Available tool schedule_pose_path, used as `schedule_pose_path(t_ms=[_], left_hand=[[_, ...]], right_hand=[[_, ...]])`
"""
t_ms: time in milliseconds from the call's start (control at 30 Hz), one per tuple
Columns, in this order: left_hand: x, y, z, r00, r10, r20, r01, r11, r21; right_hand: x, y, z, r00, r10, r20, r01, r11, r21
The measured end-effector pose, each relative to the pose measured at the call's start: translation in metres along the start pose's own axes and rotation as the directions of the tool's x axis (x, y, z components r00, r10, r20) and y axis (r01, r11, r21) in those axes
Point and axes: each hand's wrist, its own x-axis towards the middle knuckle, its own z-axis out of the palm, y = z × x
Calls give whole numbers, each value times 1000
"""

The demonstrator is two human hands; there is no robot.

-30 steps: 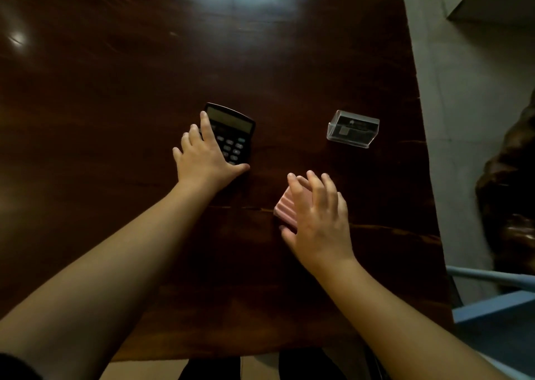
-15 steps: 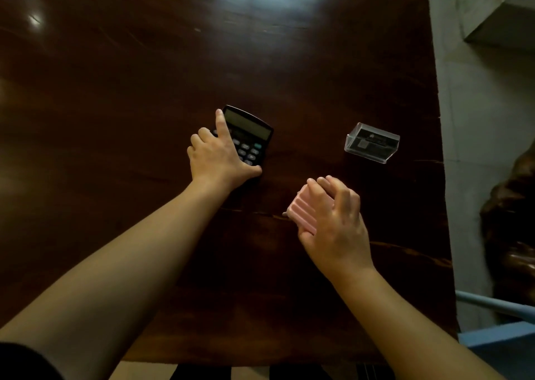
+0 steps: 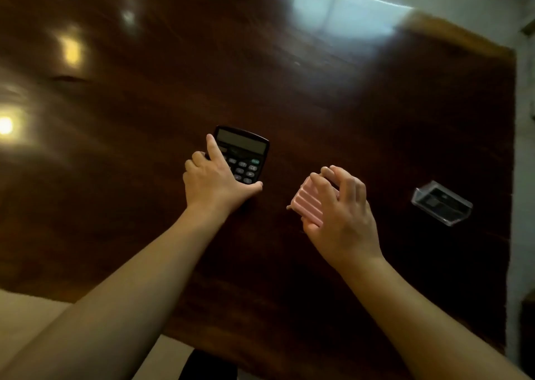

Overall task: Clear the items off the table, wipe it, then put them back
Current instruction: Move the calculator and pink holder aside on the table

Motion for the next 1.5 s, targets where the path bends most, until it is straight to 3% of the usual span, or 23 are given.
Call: schedule_pose_path(t_ms=[233, 467, 567, 900, 1167, 1500], left_hand=[[9, -112, -35, 964, -259, -65, 257, 965, -42], [7, -224, -64, 867, -478, -140, 470, 878, -89], [2, -274, -71, 795, -583, -169, 570, 813, -121], [-12, -356, -59, 637, -732, -241, 702, 681, -211], [-15, -370, -41, 630, -726, -274, 690, 686, -232], [-20, -366, -35, 676, -682, -279, 659, 729, -186]], right_hand=[[52, -84, 33, 974, -225, 35, 224, 974, 27], [100, -190, 70, 904, -413, 108, 409, 911, 59], [114, -246, 88, 847, -512, 142, 501, 859, 107], [130, -366, 128, 655, -712, 253, 685, 701, 200], [118, -394, 151, 558, -762, 329, 747, 634, 202], [123, -401, 149, 534, -745, 401, 768, 625, 139]])
